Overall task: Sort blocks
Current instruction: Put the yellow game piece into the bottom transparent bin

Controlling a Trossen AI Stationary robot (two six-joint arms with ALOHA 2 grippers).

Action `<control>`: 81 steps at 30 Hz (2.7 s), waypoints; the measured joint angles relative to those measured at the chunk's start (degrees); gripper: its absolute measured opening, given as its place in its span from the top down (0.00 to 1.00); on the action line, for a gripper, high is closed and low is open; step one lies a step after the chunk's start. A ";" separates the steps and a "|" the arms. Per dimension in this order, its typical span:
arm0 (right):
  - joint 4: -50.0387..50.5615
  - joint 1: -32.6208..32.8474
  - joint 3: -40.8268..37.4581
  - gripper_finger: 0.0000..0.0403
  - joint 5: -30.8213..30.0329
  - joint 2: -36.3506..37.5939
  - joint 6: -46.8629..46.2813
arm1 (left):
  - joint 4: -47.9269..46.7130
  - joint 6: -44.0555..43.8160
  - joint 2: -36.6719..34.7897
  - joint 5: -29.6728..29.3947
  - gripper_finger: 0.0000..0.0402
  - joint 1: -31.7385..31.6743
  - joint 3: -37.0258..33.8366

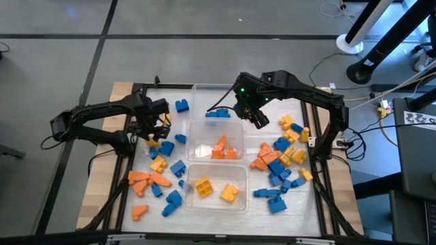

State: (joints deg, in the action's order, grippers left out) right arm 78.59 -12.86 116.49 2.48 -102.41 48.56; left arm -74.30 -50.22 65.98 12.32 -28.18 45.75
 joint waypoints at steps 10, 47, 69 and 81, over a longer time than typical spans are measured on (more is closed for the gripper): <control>-0.05 0.03 0.00 0.37 0.04 0.02 -0.04 | -2.28 -2.05 0.00 -5.06 0.55 0.00 0.01; -0.02 0.11 -0.02 0.37 0.06 0.02 -0.24 | 2.68 -9.11 0.17 -11.49 0.55 0.07 -5.23; -0.07 0.11 -0.02 0.37 0.04 0.02 -0.04 | 3.49 -7.15 0.15 3.45 0.55 4.53 -4.86; -0.68 0.11 -0.02 0.37 0.04 0.02 -0.04 | 9.03 -13.99 0.17 -4.77 0.55 11.24 -4.86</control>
State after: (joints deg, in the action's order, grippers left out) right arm 77.91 -12.75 116.46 2.52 -102.39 48.51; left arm -65.27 -64.21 66.15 7.55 -16.95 40.88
